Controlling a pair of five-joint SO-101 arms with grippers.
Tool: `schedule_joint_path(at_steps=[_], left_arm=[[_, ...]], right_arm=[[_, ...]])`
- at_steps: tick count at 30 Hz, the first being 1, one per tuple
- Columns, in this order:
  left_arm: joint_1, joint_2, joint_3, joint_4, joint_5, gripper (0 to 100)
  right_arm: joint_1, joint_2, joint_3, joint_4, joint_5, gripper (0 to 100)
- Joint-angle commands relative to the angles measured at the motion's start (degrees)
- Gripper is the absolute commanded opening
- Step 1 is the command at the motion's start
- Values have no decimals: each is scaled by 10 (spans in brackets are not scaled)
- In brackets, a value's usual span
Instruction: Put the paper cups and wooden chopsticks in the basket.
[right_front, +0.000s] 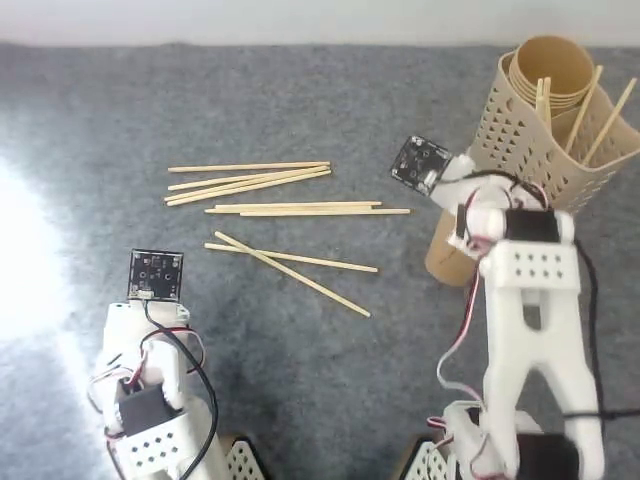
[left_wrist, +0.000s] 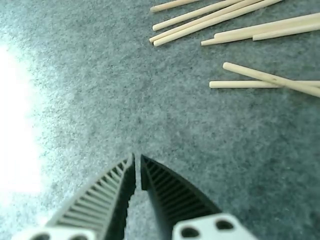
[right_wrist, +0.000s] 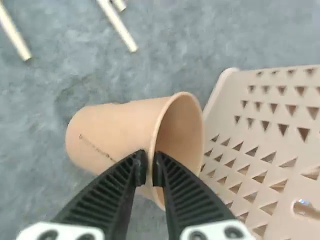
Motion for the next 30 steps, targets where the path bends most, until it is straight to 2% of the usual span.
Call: schedule_joint_path(at_steps=[1,6,13,19,30], left_arm=[[4,-4,-4,-10,-6,14],[4,-4,-4,-10,-6,14],[4,-4,-4,-10,-6,14],[4,-4,-4,-10,-6,14],[4,-4,-4,-10,-6,14]], right_arm=[[2,-69,71,-48,6,8],[-12,-165,179,-30,9,8],[-41,-299,221,91,7,11],[-38,-361,221,148,-27,178],[-44,-372,168,169,-33,147]])
